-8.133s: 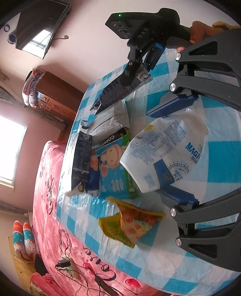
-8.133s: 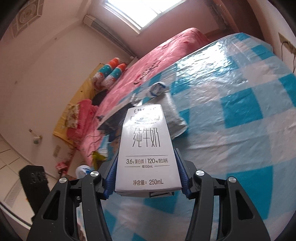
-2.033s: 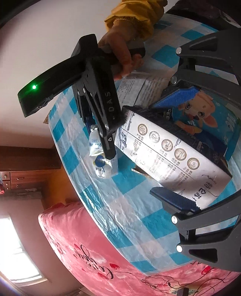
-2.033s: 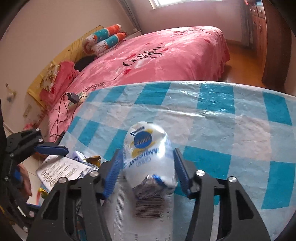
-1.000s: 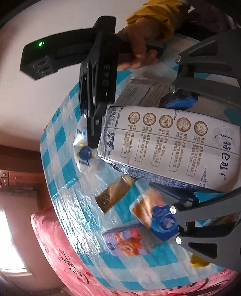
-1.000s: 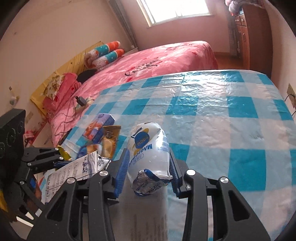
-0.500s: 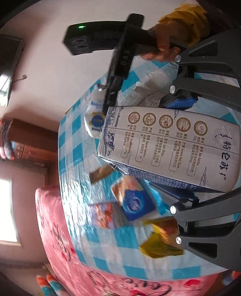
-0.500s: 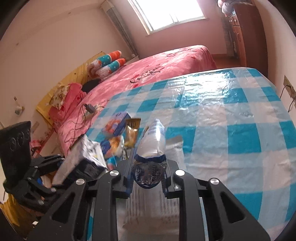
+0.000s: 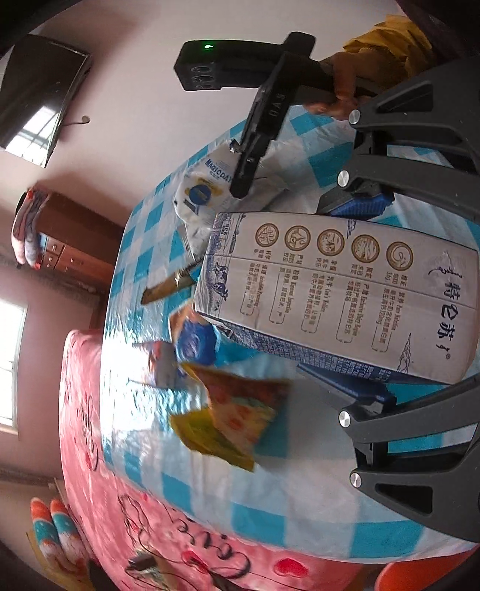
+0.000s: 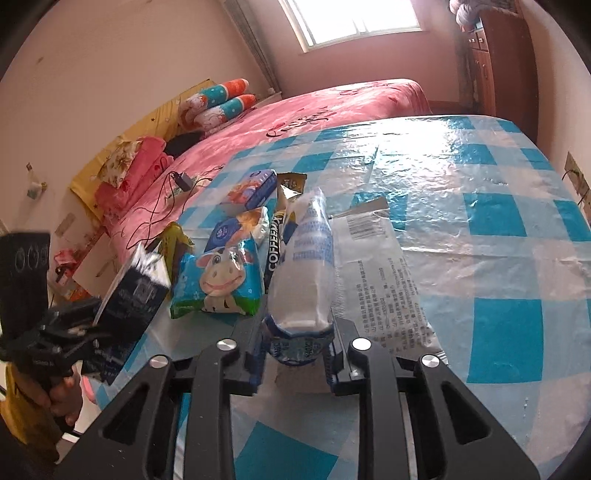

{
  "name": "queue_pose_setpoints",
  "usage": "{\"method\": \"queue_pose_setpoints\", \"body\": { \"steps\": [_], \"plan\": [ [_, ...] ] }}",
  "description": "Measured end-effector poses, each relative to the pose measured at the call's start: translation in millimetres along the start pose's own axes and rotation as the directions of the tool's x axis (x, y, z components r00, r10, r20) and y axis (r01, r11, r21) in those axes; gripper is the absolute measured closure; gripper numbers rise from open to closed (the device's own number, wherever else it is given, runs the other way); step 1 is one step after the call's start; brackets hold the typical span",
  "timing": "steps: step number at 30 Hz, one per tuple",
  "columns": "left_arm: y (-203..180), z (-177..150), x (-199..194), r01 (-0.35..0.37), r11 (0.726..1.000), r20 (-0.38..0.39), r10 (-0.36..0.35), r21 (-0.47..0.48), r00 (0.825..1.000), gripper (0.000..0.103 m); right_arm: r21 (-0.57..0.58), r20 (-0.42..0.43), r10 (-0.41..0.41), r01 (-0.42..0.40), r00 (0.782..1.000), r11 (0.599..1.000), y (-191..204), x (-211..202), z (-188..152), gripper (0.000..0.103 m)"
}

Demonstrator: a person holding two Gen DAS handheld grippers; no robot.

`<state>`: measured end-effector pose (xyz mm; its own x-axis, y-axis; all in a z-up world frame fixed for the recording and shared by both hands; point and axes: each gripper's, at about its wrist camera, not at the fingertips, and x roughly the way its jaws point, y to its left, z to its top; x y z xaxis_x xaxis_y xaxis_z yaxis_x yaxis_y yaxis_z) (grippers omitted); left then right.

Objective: Collect trash
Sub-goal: 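Carry the milk box and white packet in both tools toward the orange bin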

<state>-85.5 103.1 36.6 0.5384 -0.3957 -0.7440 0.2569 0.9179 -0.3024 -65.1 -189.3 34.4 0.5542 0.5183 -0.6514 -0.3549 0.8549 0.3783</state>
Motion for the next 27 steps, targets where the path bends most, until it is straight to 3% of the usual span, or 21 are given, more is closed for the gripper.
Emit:
{"method": "queue_pose_setpoints", "body": {
  "steps": [5,7,16,18,24,26,27],
  "plan": [
    [5,-16,-14,-0.010,1.000,0.015,0.011,-0.024,1.000,0.035,-0.033,0.032,-0.098,0.099,0.995,0.995,4,3,3,0.035],
    [8,-22,-19,-0.017,0.999,0.021,0.018,-0.031,1.000,0.035,-0.049,0.037,-0.129,0.131,0.991,0.990,7,5,4,0.032],
    [26,-45,-35,-0.032,0.996,0.031,0.035,-0.085,0.999,0.035,-0.070,0.035,-0.205,0.207,0.978,0.976,22,19,1,0.032],
    [31,-50,-38,-0.036,0.995,0.033,0.040,-0.095,0.999,0.035,-0.104,0.025,-0.254,0.255,0.967,0.961,28,24,2,0.033],
    [39,-66,-48,-0.053,0.992,0.033,0.057,-0.117,0.998,0.035,-0.215,0.009,-0.374,0.367,0.927,0.905,47,37,-4,0.046],
    [42,-70,-51,-0.053,0.991,0.035,0.058,-0.125,0.998,0.035,-0.234,0.010,-0.392,0.383,0.920,0.893,49,39,-6,0.062],
    [43,-71,-52,-0.053,0.990,0.036,0.058,-0.130,0.998,0.035,-0.239,0.012,-0.399,0.390,0.917,0.889,49,39,-7,0.063]
  ]
}}
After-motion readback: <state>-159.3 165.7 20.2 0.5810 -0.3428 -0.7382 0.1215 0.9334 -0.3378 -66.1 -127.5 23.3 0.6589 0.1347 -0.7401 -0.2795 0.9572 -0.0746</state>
